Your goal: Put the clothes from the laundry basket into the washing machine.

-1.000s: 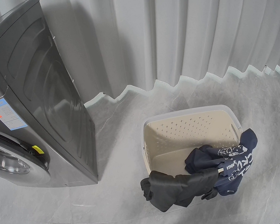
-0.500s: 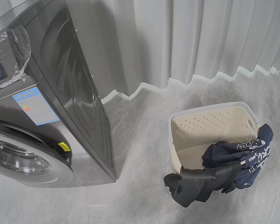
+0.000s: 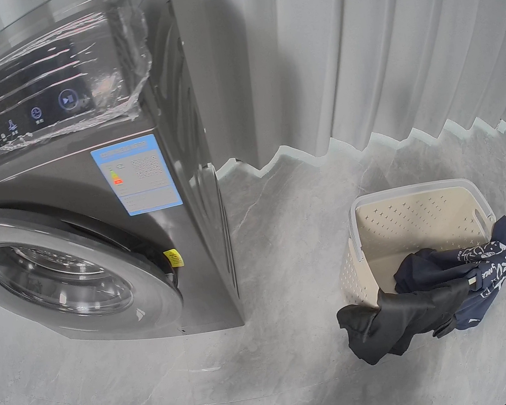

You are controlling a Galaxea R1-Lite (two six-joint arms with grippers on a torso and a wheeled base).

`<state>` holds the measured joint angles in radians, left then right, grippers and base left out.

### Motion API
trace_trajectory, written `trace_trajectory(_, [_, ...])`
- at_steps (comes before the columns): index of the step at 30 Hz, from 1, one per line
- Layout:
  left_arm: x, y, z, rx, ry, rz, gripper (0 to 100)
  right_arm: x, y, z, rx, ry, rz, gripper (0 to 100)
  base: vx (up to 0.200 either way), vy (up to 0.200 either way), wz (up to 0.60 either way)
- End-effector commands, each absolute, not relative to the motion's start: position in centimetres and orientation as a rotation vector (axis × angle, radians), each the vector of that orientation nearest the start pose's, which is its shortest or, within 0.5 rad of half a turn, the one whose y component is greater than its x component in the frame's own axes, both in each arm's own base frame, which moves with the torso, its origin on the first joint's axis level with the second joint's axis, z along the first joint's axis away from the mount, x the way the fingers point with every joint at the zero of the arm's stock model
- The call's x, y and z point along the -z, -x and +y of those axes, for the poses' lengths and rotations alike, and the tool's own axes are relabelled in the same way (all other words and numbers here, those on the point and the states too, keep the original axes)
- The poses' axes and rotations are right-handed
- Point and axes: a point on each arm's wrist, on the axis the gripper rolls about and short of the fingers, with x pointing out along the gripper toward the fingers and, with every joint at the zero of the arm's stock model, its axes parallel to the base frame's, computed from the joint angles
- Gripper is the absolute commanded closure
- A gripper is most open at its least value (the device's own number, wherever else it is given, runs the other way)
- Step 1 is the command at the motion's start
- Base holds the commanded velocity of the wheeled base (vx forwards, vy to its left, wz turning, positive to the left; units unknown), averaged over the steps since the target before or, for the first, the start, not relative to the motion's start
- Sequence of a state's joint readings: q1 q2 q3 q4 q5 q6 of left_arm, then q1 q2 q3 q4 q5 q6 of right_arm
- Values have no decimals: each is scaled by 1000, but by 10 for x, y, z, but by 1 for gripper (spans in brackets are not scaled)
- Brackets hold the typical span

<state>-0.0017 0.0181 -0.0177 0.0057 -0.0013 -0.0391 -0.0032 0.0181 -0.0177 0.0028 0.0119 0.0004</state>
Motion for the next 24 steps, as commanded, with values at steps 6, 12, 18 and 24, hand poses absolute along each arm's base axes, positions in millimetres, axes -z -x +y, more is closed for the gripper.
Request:
trace_trajectory(6, [-76, 23, 0, 3, 40, 6, 100, -76, 22, 0, -9, 0, 15, 100, 0, 200, 0])
trace_trajectory(12, [-76, 23, 0, 3, 41, 6, 100, -76, 22, 0, -9, 0, 15, 100, 0, 200, 0])
trace_trajectory(18, [-76, 23, 0, 3, 41, 6, 100, -76, 22, 0, -9, 0, 15, 100, 0, 200, 0])
trace_trajectory(24, [-76, 23, 0, 3, 41, 6, 100, -76, 22, 0, -9, 0, 15, 100, 0, 200, 0])
